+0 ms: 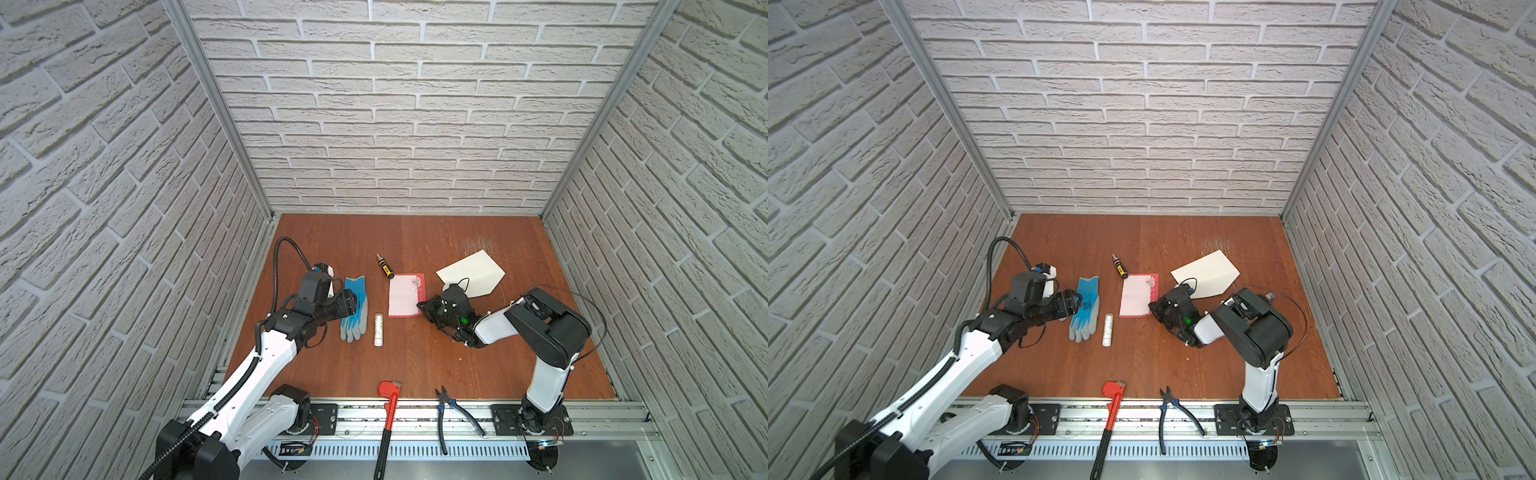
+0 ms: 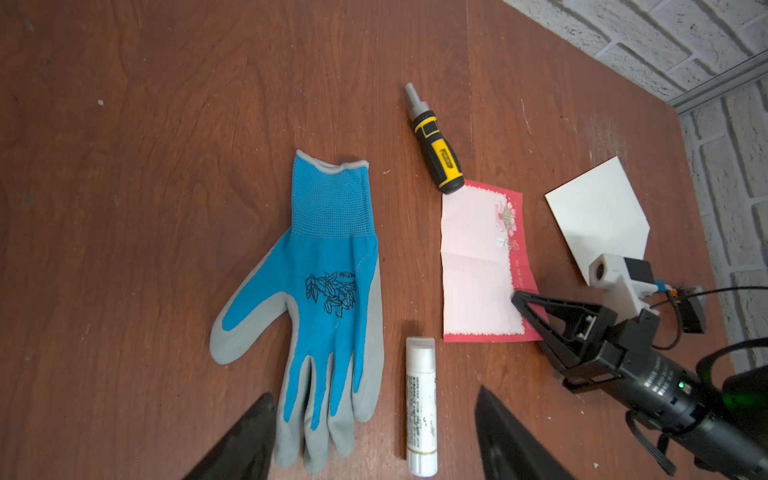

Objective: Place the letter into the envelope and seal it
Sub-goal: 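Lower the right gripper onto the pink letter card while the left arm rises, then grasp the letter card edge with the right gripper and lift it upright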

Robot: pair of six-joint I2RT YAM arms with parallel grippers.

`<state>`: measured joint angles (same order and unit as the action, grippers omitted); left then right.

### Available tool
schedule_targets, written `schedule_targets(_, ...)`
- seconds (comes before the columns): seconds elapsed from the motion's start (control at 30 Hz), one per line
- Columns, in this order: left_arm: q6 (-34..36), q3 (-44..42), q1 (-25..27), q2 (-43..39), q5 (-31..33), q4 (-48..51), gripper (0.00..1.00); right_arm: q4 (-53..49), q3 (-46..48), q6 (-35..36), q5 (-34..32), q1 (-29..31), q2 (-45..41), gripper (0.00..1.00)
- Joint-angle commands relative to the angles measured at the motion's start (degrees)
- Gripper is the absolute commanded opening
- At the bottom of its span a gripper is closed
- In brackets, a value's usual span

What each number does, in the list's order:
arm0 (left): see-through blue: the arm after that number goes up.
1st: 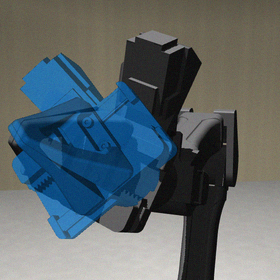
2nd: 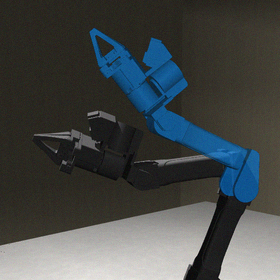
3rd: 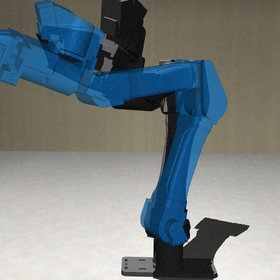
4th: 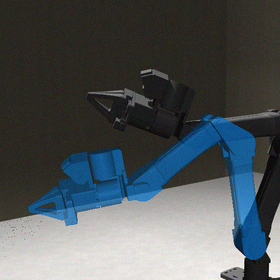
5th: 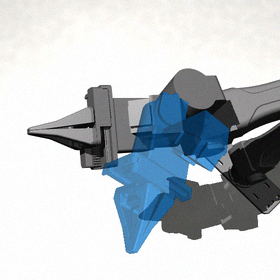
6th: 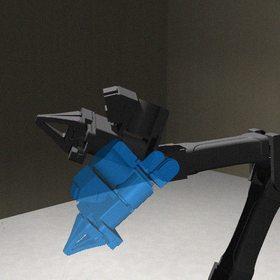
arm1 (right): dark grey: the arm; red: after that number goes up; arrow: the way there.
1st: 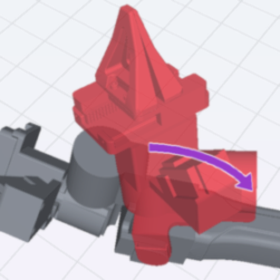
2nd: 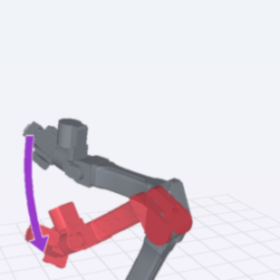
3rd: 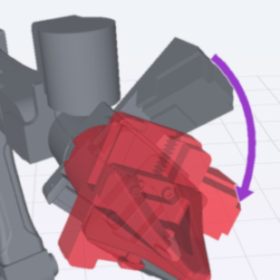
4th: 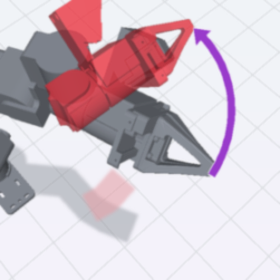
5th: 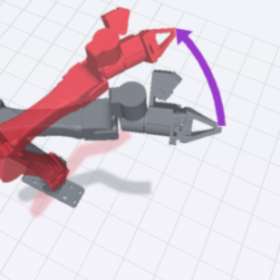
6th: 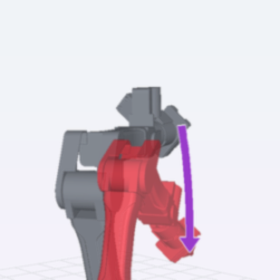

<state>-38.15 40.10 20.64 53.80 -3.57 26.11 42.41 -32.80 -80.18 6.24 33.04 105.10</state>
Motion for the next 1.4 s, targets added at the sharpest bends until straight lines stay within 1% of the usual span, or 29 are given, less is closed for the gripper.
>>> schedule_targets(0.0,0.77,1.56,0.33,-2.73,1.15,2.48,0.75,-5.55,2.06,1.33,-2.16,-0.19,-4.44,0.06)
schedule_targets(0.13,0.39,1.48,0.35,-5.59,1.19,4.35,0.75,-14.27,2.67,4.86,-3.02,-0.19,-11.76,0.06)
schedule_targets(0.27,0.01,1.30,1.22,-8.55,1.20,5.78,0.74,-31.18,-0.03,12.30,-5.43,0.18,-22.42,0.06)
schedule_targets(0.37,-0.02,0.33,3.31,-11.96,2.32,5.44,0.73,-43.85,-3.76,19.04,-7.06,0.35,-29.91,0.06)
schedule_targets(0.4,-0.28,-0.44,4.29,-14.32,2.75,4.70,0.73,-47.55,-5.00,21.07,-7.54,0.35,-32.24,0.06)
schedule_targets(0.57,-1.01,-3.39,7.82,-20.99,3.21,1.21,0.73,-60.93,-10.49,29.43,-7.78,0.54,-41.36,0.06)
schedule_targets(0.67,-0.71,-2.97,9.03,-21.48,3.18,0.87,0.72,-67.88,-14.00,33.58,-6.94,0.80,-45.17,0.06)
schedule_targets(0.77,-0.08,-1.42,10.56,-20.15,3.55,1.05,0.70,-72.53,-16.30,36.60,-5.95,1.22,-48.61,0.06)
schedule_targets(0.83,0.25,-0.90,12.22,-19.52,4.48,0.67,0.69,-73.87,-16.77,38.14,-4.68,1.41,-50.46,0.06)
schedule_targets(0.93,0.99,-1.20,15.57,-19.43,6.70,-0.54,0.68,-74.93,-16.73,40.87,-2.96,1.85,-52.54,0.06)
schedule_targets(1.1,3.25,-2.61,22.35,-20.69,10.52,-3.37,0.68,-78.73,-17.43,44.30,-3.64,3.49,-54.69,0.06)
schedule_targets(1.23,6.34,-6.60,27.74,-22.47,12.79,-9.18,0.67,-81.92,-18.44,48.07,-4.13,4.81,-55.35,0.06)
schedule_targets(1.3,9.01,-8.94,30.43,-22.86,12.52,-13.16,0.67,-83.03,-18.53,49.87,-4.56,5.63,-55.52,0.06)
schedule_targets(1.37,12.14,-10.15,32.32,-22.45,11.47,-15.91,0.69,-83.16,-18.03,51.46,-4.70,6.78,-55.70,0.06)
